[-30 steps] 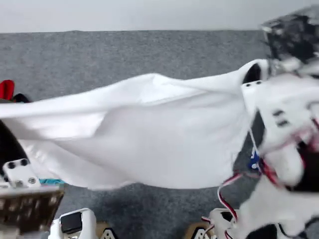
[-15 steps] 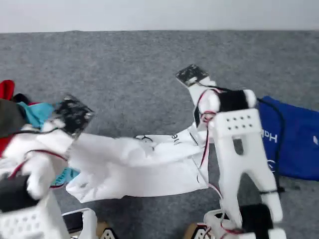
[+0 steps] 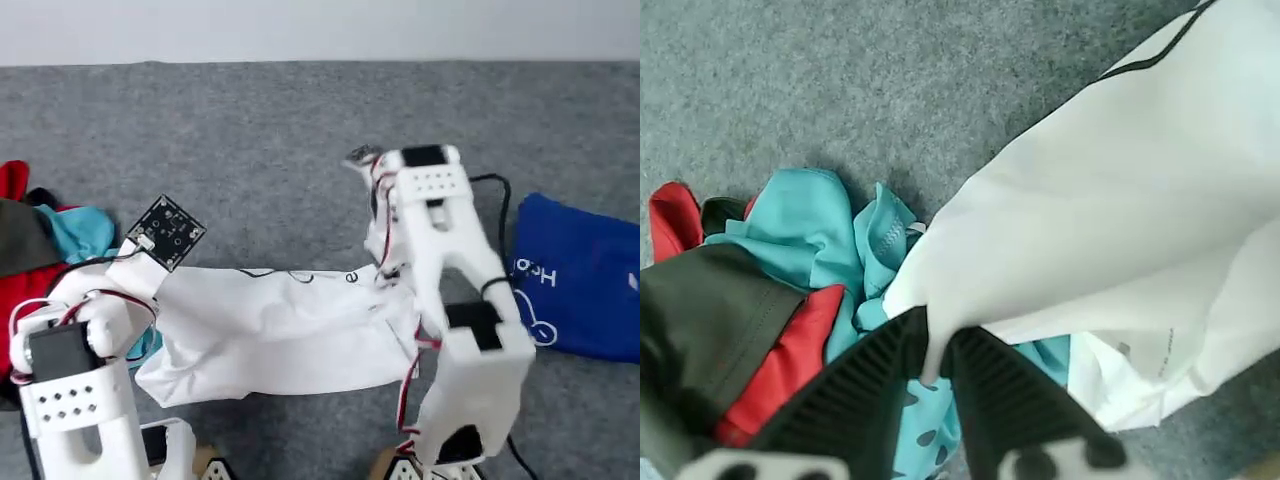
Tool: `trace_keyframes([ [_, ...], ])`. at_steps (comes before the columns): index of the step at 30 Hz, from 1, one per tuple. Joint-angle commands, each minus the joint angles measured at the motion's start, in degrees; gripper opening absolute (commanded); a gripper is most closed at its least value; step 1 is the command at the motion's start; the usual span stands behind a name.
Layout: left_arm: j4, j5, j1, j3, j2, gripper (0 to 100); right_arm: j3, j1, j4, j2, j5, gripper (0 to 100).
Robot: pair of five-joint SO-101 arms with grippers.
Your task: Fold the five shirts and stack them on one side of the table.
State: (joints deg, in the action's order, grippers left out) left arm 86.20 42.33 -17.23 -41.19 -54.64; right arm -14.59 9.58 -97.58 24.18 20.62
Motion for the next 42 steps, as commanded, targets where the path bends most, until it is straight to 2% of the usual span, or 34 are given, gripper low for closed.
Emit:
trace_keyframes([
  [1,-1.4,0.4,0.3,0.1,-0.4,1,-15.6,-4.4,-5.6,2.2,0.8,23.3],
  [6,-1.6,0.4,0.2,0.1,-0.4,1,-13.4,-5.0,-5.6,-7.1,6.2,22.1],
  [16,-1.7,0.4,0.2,0.0,-0.4,1,11.9,-2.6,-5.4,-27.5,21.4,22.1],
  [19,-1.7,0.4,0.3,0.0,-0.4,1,15.7,0.2,-5.3,-30.3,24.3,22.0],
  [23,-2.9,0.4,0.3,0.0,-0.4,1,17.0,5.4,-3.6,-27.7,24.6,22.0],
  [27,-4.0,0.4,0.5,-1.8,-0.4,1,14.6,6.7,5.8,-20.2,24.3,22.0],
  [29,-4.6,0.4,0.3,-3.3,-0.4,1,11.3,6.5,11.2,-15.6,21.8,21.9],
  [32,-4.3,0.4,0.3,-4.5,-0.8,1,3.7,5.8,14.3,-8.1,19.8,21.9],
  [35,-4.3,0.4,0.3,-5.0,-0.8,1,-5.3,5.5,11.2,-2.5,19.7,21.9],
  [40,-4.5,0.4,0.3,-5.1,-0.8,1,-19.8,5.8,-3.4,0.2,19.7,21.9],
  [42,-4.5,0.4,0.3,-5.1,-0.8,1,-21.4,5.6,-5.7,-0.3,19.6,21.9],
])
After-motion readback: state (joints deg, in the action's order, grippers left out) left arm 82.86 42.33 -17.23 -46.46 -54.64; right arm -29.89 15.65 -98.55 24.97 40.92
